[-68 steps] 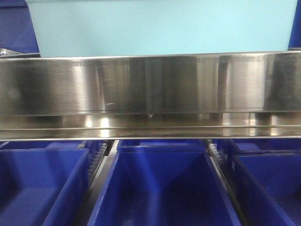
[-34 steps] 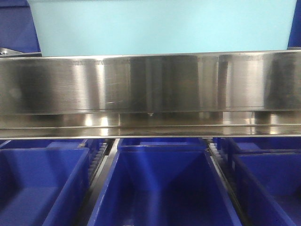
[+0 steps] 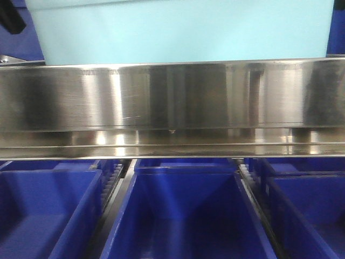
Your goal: Move two blue bins to right shelf middle
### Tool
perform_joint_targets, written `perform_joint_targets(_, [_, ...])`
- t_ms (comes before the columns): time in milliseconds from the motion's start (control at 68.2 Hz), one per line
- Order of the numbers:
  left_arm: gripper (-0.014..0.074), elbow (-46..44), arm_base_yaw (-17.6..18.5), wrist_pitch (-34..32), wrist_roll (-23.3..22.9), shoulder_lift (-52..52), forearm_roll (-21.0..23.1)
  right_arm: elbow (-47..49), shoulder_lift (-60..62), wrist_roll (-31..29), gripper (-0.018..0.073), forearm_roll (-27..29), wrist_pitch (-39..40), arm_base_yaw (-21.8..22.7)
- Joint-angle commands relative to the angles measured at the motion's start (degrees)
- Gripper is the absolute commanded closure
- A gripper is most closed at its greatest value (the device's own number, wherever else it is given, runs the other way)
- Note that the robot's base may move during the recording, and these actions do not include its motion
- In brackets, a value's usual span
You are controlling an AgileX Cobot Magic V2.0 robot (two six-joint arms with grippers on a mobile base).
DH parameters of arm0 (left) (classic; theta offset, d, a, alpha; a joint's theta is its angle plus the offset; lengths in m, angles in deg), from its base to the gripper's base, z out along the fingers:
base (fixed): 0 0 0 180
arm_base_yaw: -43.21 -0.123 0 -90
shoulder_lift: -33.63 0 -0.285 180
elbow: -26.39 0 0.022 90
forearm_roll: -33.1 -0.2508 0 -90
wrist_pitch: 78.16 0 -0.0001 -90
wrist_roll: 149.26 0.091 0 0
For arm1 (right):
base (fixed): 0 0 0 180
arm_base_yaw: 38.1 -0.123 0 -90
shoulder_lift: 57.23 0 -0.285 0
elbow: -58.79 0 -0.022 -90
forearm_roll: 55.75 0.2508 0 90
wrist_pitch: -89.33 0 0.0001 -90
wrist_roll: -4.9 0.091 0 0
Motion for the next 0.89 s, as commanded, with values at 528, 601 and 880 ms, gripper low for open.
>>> perform_joint_targets(528, [0.0707,0.40,-0.21,-1.17,-0.44,0.07,3.11,-0.22,-1.37,0.11,0.0715,0.88,-7.00,0.21])
perform_joint_targets(601, [0.0707,0.40,-0.21,-1.04,-0.44,0.07,3.11,-0.22,-1.26,0.11,0.0715,0.97,-7.00,0.21])
perform_joint_targets(880, [0.0707,-1.89,-0.21,-0.61,-0.44,1.79,3.42,-0.08,3.13,0.11,0.0715,0.97,-3.91,0.21])
